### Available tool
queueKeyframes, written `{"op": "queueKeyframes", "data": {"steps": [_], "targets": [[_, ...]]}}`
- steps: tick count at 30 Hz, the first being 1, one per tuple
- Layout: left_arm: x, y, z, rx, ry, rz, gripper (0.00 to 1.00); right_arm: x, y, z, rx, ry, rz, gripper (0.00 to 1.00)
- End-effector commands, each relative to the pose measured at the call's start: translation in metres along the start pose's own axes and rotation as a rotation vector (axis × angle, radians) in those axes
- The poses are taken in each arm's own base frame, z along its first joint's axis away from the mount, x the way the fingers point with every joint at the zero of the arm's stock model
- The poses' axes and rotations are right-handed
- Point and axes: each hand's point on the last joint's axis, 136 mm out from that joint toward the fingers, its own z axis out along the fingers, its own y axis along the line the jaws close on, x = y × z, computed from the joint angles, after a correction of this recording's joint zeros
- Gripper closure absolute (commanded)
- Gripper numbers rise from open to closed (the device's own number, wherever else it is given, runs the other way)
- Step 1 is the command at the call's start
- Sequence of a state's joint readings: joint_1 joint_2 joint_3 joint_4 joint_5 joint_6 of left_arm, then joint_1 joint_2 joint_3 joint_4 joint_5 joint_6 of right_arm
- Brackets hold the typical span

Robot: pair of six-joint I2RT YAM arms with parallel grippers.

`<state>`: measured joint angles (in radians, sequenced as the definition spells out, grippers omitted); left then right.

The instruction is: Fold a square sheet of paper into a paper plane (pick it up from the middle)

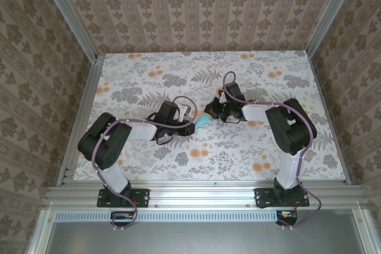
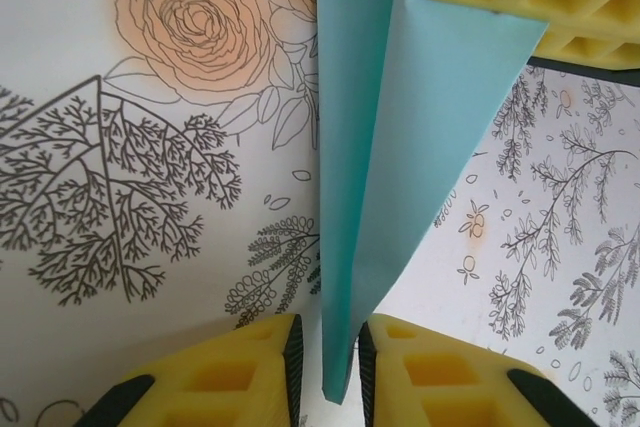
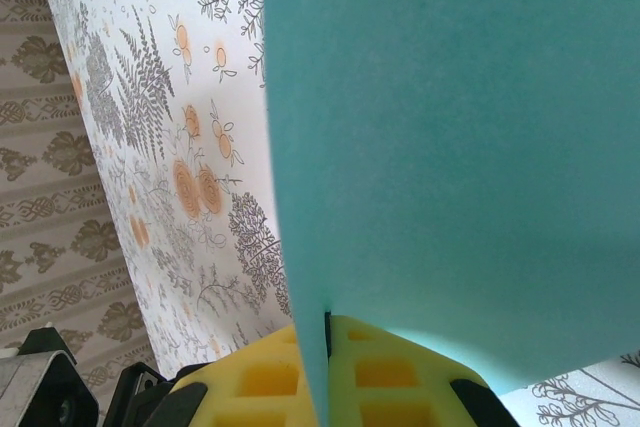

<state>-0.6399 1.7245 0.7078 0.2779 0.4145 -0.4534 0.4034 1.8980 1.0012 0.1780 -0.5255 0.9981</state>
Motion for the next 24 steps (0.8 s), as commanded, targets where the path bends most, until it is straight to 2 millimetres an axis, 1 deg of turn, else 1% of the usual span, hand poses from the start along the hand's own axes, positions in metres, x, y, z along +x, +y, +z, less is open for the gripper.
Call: {"op": "queueKeyframes", "data": {"steps": [1, 5, 10, 13, 17, 21, 24], "targets": [[-0.006, 0.006, 0.004, -0.038, -0.018, 0.013, 0.78, 0.003, -0.008, 0.004, 0.006, 0.022, 0.022, 0.98], [-0.004, 0.004, 0.009, -0.067, -0.001, 0.054, 0.8, 0.004, -0.009, 0.005, 0.007, 0.028, 0.027, 0.98], [0.005, 0.011, 0.014, -0.185, 0.038, 0.115, 0.81, 0.006, -0.014, 0.004, 0.028, 0.032, 0.016, 0.98], [0.008, 0.02, 0.014, -0.259, 0.047, 0.123, 0.82, 0.008, -0.021, 0.003, 0.064, 0.033, -0.004, 0.97], [0.012, 0.024, 0.015, -0.289, 0.057, 0.129, 0.82, 0.009, -0.029, 0.001, 0.105, 0.033, -0.051, 0.91], [0.013, 0.023, 0.017, -0.295, 0.064, 0.136, 0.82, 0.007, -0.031, -0.001, 0.127, 0.028, -0.096, 0.84], [0.013, 0.023, 0.017, -0.299, 0.064, 0.136, 0.82, 0.006, -0.031, -0.001, 0.132, 0.028, -0.121, 0.83]]}}
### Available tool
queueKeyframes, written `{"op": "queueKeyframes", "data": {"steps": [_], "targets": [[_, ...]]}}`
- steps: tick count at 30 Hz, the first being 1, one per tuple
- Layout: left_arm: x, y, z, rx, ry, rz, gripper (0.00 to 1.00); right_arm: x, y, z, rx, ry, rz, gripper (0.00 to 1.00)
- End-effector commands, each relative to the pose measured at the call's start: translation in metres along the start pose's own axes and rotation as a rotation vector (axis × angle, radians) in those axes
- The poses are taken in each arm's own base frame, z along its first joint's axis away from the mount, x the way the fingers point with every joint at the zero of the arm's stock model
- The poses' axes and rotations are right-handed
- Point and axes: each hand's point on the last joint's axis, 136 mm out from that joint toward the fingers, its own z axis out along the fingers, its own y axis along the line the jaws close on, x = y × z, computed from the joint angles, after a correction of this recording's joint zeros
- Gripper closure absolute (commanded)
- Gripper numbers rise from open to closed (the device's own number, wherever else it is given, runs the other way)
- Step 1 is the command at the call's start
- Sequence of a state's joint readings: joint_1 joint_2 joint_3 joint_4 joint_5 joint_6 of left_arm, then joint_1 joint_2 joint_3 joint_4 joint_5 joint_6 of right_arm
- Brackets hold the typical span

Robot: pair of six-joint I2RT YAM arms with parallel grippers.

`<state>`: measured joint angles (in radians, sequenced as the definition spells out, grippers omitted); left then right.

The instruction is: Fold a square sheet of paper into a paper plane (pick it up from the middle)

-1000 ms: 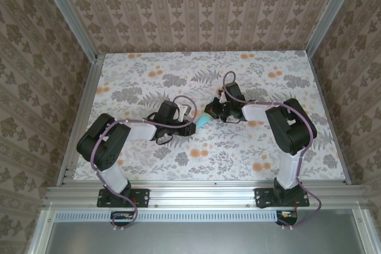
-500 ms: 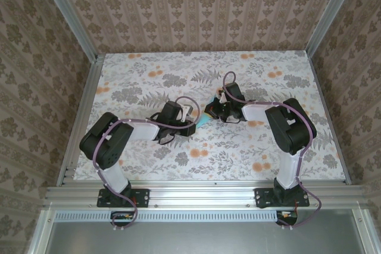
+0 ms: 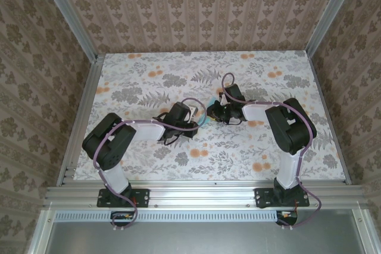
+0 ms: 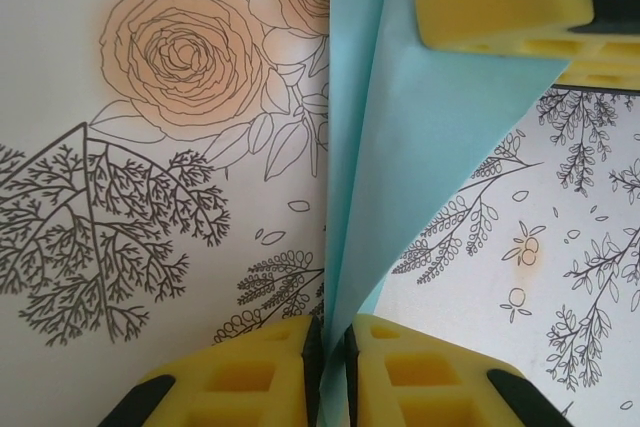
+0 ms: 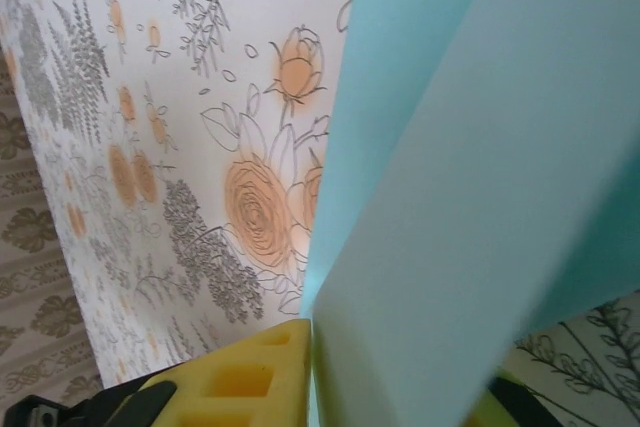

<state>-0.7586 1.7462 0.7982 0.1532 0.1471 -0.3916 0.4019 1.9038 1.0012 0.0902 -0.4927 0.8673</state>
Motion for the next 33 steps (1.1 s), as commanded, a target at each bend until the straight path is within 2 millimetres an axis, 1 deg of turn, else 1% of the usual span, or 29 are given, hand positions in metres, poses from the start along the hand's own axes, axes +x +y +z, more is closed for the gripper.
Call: {"op": "queueKeyframes", "data": {"steps": [1, 4, 9, 12, 17, 23, 26, 29, 33], "targets": [[0.019, 0.021, 0.009, -0.096, 0.068, 0.012, 0.82, 0.001, -0.01, 0.0, 0.053, 0.006, -0.042, 0.82], [0.018, 0.021, 0.009, -0.106, 0.07, 0.013, 0.82, 0.002, -0.01, -0.001, 0.047, 0.008, -0.056, 0.77], [0.02, 0.021, 0.01, -0.12, 0.084, 0.022, 0.83, 0.003, 0.007, -0.008, -0.027, 0.005, -0.087, 0.7], [0.02, 0.021, 0.012, -0.13, 0.093, 0.029, 0.84, 0.004, 0.015, -0.01, -0.06, 0.012, -0.097, 0.69], [0.021, 0.02, 0.013, -0.136, 0.101, 0.036, 0.85, 0.006, 0.019, -0.014, -0.079, 0.009, -0.111, 0.69], [0.023, 0.02, 0.014, -0.142, 0.111, 0.042, 0.85, 0.004, 0.012, -0.013, -0.049, -0.003, -0.117, 0.74], [0.024, 0.019, 0.013, -0.14, 0.113, 0.045, 0.85, 0.003, 0.012, -0.013, -0.041, -0.012, -0.13, 0.8], [0.024, 0.018, 0.013, -0.13, 0.116, 0.051, 0.85, -0.001, 0.008, -0.011, -0.014, -0.018, -0.161, 0.84], [0.024, 0.013, 0.013, -0.103, 0.12, 0.067, 0.84, -0.006, 0.004, -0.005, 0.006, -0.013, -0.197, 0.85]]}}
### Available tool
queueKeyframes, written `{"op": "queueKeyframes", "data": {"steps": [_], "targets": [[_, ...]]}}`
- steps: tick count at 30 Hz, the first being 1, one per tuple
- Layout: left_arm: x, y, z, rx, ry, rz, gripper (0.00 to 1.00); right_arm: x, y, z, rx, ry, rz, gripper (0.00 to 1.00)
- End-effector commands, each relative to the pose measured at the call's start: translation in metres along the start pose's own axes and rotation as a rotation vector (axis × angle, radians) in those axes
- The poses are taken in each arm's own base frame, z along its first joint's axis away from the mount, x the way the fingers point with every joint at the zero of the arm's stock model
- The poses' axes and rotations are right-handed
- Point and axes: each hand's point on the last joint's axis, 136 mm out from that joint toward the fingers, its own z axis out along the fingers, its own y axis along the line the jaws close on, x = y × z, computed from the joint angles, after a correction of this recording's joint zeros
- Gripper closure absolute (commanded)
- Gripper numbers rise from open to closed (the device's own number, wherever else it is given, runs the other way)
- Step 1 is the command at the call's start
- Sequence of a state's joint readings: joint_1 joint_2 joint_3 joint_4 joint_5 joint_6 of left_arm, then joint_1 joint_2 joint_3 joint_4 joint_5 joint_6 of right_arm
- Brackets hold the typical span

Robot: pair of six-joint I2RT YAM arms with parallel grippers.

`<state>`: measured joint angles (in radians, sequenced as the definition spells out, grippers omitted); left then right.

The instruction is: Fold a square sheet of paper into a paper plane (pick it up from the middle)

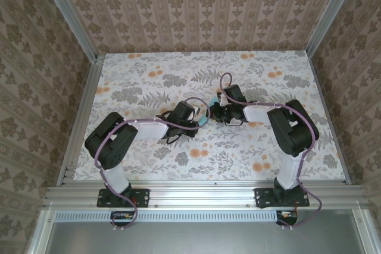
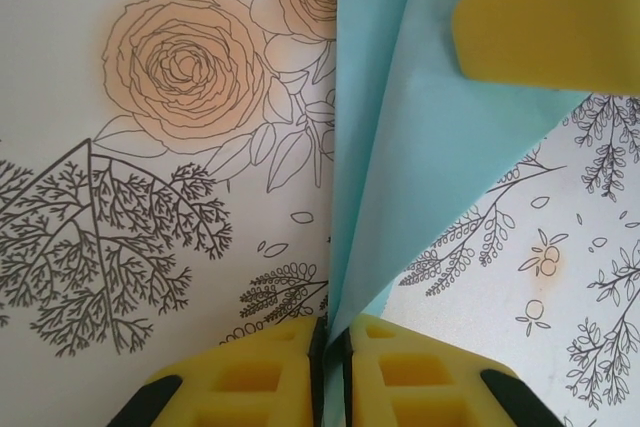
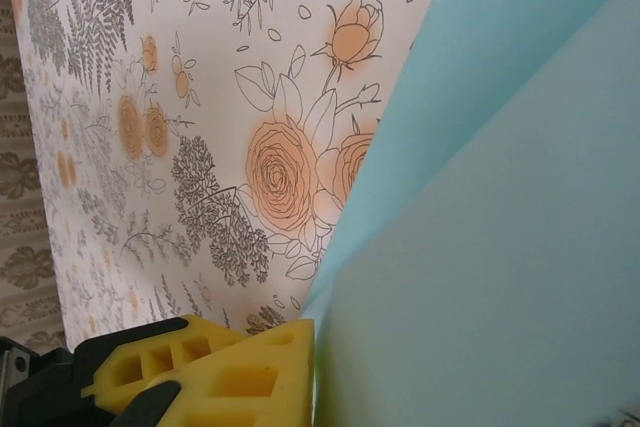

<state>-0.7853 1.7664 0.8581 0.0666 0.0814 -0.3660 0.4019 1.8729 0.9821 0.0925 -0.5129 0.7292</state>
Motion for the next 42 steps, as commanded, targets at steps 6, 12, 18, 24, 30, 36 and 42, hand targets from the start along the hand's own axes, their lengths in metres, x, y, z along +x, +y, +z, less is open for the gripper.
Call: {"op": "queueKeyframes", "data": {"steps": [6, 12, 18, 24, 30, 36, 42], "targets": [[0.023, -0.001, 0.007, 0.024, 0.082, 0.054, 0.75, -0.012, -0.011, 0.008, 0.039, 0.004, -0.061, 0.84], [0.004, -0.024, -0.015, 0.198, 0.027, 0.029, 0.59, -0.012, -0.015, 0.01, 0.033, 0.026, -0.071, 0.84], [-0.027, -0.022, -0.029, 0.351, -0.031, -0.14, 0.56, -0.01, -0.017, 0.014, -0.002, 0.047, -0.069, 0.84], [-0.041, -0.011, -0.02, 0.439, -0.027, -0.289, 0.57, -0.01, -0.018, 0.015, -0.037, 0.053, -0.061, 0.82], [-0.043, -0.008, -0.001, 0.449, 0.028, -0.333, 0.63, -0.011, -0.019, 0.016, -0.073, 0.052, -0.038, 0.8], [-0.039, -0.006, 0.009, 0.438, 0.06, -0.336, 0.72, -0.01, -0.023, 0.018, -0.078, 0.055, -0.021, 0.8], [-0.029, -0.014, 0.014, 0.46, 0.103, -0.318, 0.73, -0.008, -0.028, 0.02, -0.067, 0.057, -0.004, 0.77]]}}
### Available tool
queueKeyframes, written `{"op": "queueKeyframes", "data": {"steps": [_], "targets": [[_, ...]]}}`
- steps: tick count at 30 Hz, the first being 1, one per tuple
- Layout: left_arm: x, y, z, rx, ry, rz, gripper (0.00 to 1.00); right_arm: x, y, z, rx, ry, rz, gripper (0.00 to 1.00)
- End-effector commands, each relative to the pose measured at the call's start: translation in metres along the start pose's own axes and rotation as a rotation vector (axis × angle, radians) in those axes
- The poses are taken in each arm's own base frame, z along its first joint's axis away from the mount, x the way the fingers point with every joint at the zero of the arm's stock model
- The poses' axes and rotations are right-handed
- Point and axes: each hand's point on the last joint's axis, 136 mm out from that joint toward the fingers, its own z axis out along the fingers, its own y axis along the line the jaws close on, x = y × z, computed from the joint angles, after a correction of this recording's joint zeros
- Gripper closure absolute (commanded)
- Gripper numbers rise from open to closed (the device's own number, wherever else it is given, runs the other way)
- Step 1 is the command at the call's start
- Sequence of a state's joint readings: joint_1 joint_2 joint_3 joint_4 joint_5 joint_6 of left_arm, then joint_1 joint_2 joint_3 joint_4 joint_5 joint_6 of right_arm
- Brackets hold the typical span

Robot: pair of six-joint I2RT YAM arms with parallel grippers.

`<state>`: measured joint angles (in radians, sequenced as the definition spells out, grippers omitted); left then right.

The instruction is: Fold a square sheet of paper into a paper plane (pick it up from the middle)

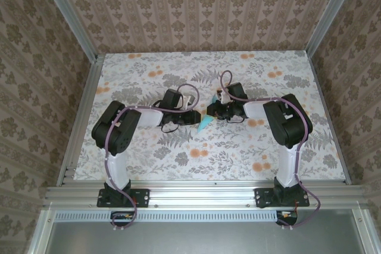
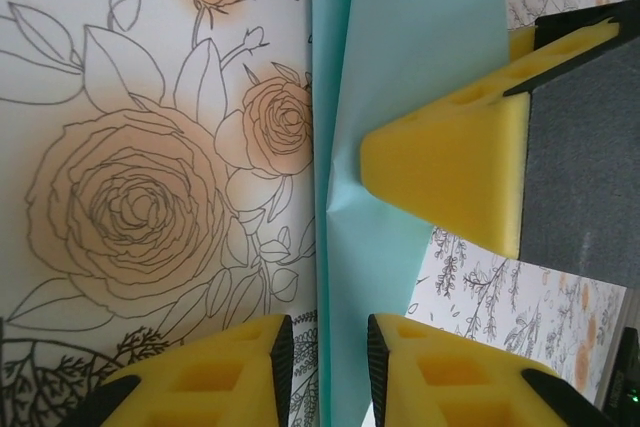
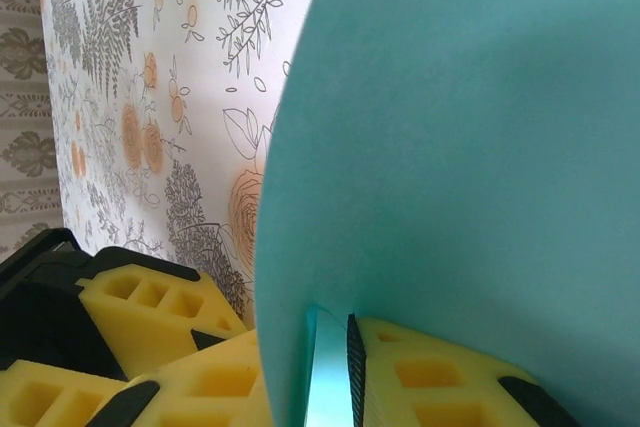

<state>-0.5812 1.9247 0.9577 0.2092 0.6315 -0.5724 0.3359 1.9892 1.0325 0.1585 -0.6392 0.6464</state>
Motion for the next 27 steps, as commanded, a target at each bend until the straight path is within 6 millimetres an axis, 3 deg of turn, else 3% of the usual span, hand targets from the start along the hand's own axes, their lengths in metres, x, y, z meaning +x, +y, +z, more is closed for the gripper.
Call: {"op": "queueKeyframes", "data": {"steps": [1, 17, 27], "targets": [[0.01, -0.001, 0.008, 0.012, 0.057, -0.004, 0.73, 0.009, -0.015, 0.006, 0.016, 0.021, 0.04, 0.77], [0.019, -0.008, 0.017, -0.001, 0.102, 0.024, 0.81, 0.01, -0.024, 0.005, 0.046, 0.007, 0.079, 0.73], [0.023, -0.002, 0.023, -0.088, 0.128, 0.047, 0.8, 0.012, -0.03, 0.004, 0.07, -0.002, 0.094, 0.72]]}}
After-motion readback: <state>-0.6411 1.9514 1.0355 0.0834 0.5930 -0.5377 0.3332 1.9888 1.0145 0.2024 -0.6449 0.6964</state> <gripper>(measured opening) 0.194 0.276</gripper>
